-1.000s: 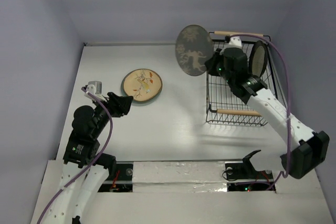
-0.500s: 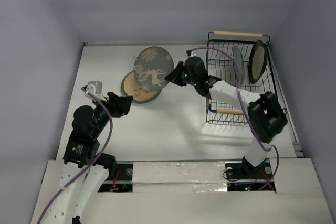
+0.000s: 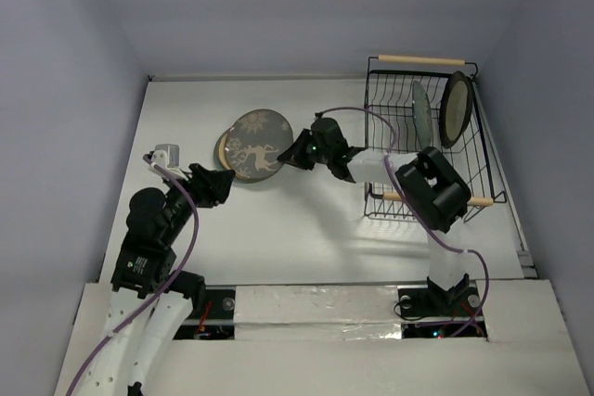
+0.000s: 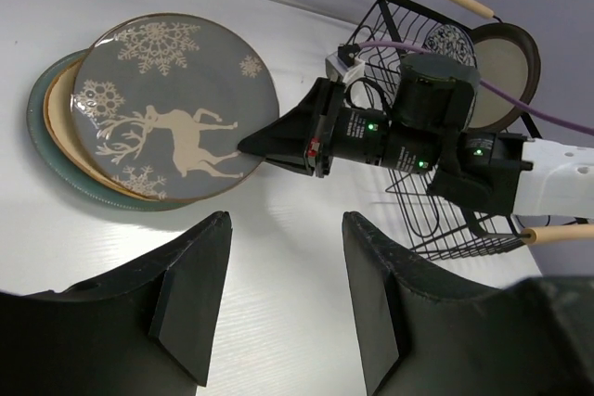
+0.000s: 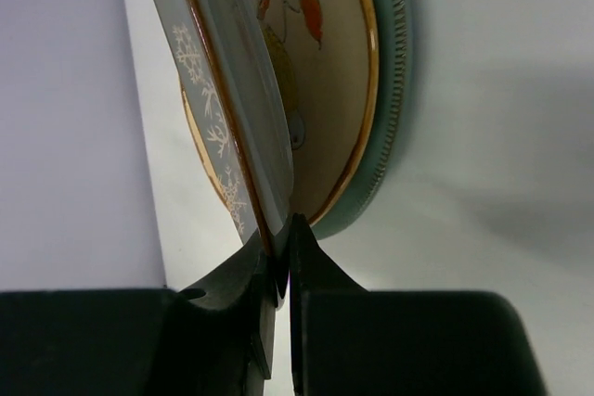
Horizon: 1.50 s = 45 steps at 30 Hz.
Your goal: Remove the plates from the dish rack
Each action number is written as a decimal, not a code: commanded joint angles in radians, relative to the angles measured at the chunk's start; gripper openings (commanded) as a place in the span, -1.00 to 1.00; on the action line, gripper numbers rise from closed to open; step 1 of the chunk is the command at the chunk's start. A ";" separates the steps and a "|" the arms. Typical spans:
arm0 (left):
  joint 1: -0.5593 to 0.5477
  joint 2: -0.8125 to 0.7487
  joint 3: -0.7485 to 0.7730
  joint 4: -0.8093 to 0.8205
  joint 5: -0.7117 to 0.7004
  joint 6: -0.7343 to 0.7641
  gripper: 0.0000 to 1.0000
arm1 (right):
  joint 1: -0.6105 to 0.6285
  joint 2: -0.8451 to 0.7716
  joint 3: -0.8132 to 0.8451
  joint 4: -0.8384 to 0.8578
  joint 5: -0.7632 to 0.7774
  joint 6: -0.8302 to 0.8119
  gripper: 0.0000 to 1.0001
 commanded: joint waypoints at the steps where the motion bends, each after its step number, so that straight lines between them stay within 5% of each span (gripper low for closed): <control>1: 0.004 -0.009 -0.013 0.047 0.006 -0.007 -0.04 | 0.028 0.000 0.076 0.261 -0.080 0.063 -0.79; 18: 0.004 -0.022 -0.012 0.049 0.013 -0.004 -0.04 | 0.068 -0.067 0.059 -0.062 -0.043 -0.201 0.66; 23: 0.004 -0.026 -0.012 0.050 0.012 -0.006 -0.04 | 0.068 -0.188 -0.037 -0.169 0.030 -0.322 0.77; 26: 0.004 -0.032 -0.012 0.049 0.012 -0.006 -0.04 | 0.068 -0.306 -0.077 -0.207 0.023 -0.391 0.48; 28: 0.004 -0.032 -0.012 0.049 0.012 -0.006 -0.04 | 0.068 -0.392 -0.088 -0.283 0.101 -0.451 -0.69; 29: 0.004 -0.032 -0.012 0.049 0.012 -0.006 -0.04 | 0.068 -0.438 -0.083 -0.331 0.254 -0.474 -1.00; 35: 0.004 -0.034 -0.013 0.050 0.010 -0.006 -0.07 | -0.034 -0.710 0.047 -0.592 0.606 -0.618 -1.00; 37: 0.004 -0.039 -0.015 0.052 0.012 -0.004 -0.28 | -0.099 -0.707 0.128 -0.713 0.722 -0.666 -1.00; 39: 0.004 -0.043 -0.015 0.053 0.010 -0.004 -0.71 | -0.145 -0.681 0.173 -0.818 0.865 -0.702 -0.83; 41: 0.004 -0.046 -0.013 0.052 0.006 -0.003 -0.99 | -0.206 -0.596 0.264 -0.920 0.949 -0.716 -0.43; 43: -0.005 -0.049 -0.010 0.044 -0.006 -0.003 -1.00 | -0.235 -0.537 0.306 -0.997 1.006 -0.735 0.16; 45: -0.005 -0.055 -0.010 0.041 -0.010 -0.003 -1.00 | -0.274 -0.462 0.366 -1.038 1.018 -0.761 0.35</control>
